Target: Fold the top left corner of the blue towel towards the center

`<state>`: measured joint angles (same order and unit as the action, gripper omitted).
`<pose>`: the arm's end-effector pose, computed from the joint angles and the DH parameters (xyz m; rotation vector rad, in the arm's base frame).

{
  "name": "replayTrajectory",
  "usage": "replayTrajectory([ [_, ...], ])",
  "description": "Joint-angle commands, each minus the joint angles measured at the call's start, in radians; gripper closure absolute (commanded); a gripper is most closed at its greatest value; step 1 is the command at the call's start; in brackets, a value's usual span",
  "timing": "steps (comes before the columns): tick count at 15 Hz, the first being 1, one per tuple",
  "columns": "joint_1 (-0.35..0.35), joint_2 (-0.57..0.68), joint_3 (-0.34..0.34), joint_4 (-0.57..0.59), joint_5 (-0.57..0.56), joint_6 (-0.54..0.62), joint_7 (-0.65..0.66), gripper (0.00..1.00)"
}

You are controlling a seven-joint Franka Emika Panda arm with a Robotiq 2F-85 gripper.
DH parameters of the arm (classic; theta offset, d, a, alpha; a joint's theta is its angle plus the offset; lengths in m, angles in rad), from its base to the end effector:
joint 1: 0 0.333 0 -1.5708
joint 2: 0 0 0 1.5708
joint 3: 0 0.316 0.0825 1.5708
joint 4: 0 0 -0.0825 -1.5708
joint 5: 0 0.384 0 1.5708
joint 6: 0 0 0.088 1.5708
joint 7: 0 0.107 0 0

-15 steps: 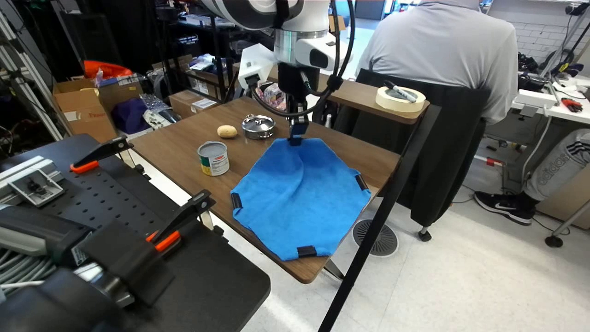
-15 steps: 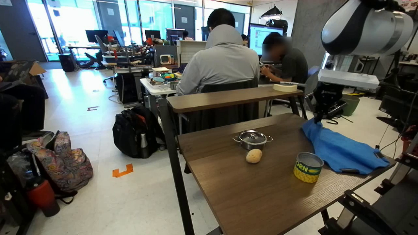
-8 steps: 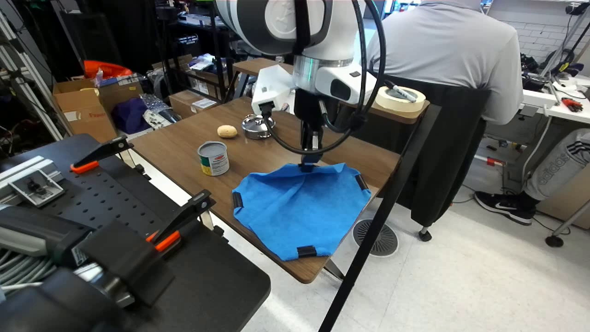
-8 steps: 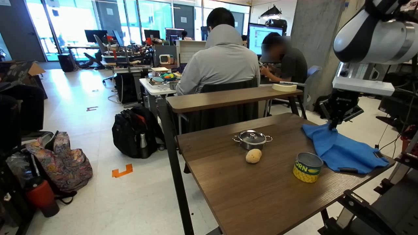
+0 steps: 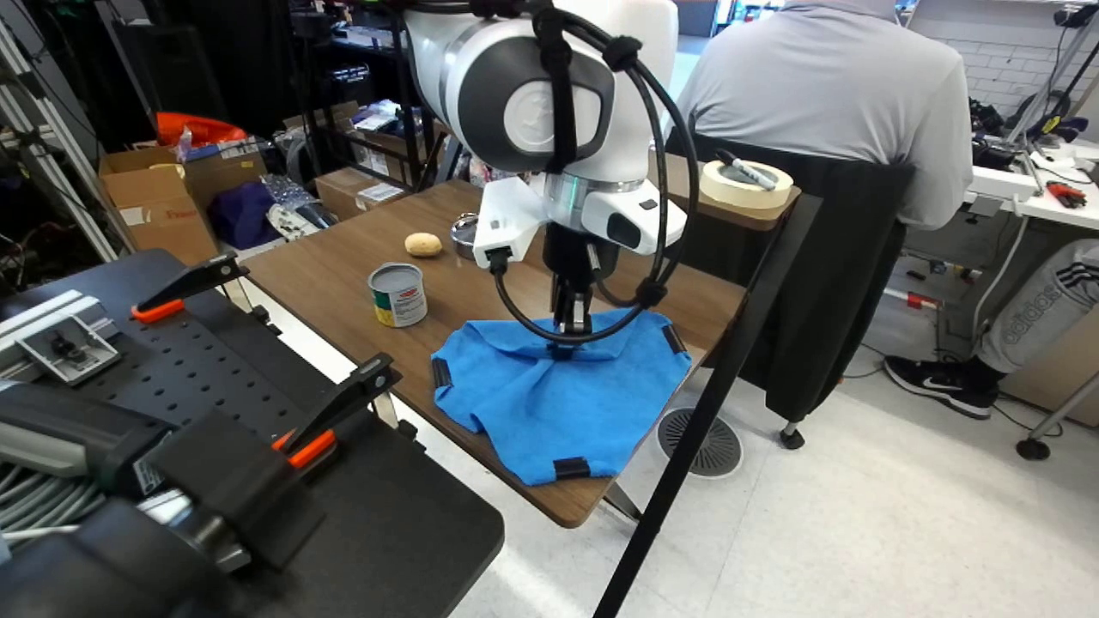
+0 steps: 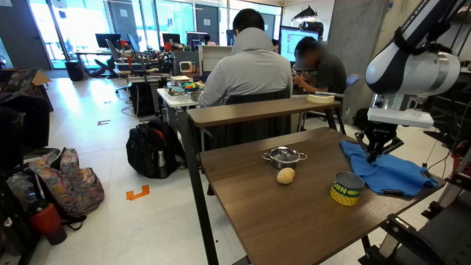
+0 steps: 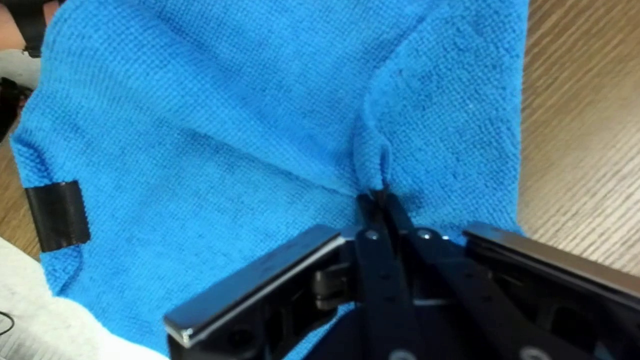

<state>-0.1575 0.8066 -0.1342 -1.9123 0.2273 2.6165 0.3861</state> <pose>0.5690 -0.1778 0.0645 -2.8619 1.2838 0.1377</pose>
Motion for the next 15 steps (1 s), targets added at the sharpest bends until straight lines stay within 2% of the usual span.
replayTrajectory([
  [1, 0.007, 0.039, -0.014, 0.066, 0.011, -0.049, 0.006, 0.63],
  [5, 0.009, -0.013, -0.02, 0.034, 0.011, -0.077, 0.002, 0.35],
  [8, -0.004, -0.134, -0.005, -0.092, 0.02, -0.033, -0.046, 0.12],
  [10, -0.009, -0.221, 0.003, -0.181, 0.03, 0.01, -0.072, 0.01],
  [12, -0.004, -0.271, 0.002, -0.218, 0.021, -0.005, -0.087, 0.0],
  [13, 0.006, -0.183, -0.014, -0.127, 0.01, -0.023, -0.052, 0.01],
  [15, 0.006, -0.239, -0.012, -0.176, 0.01, -0.023, -0.064, 0.0],
])
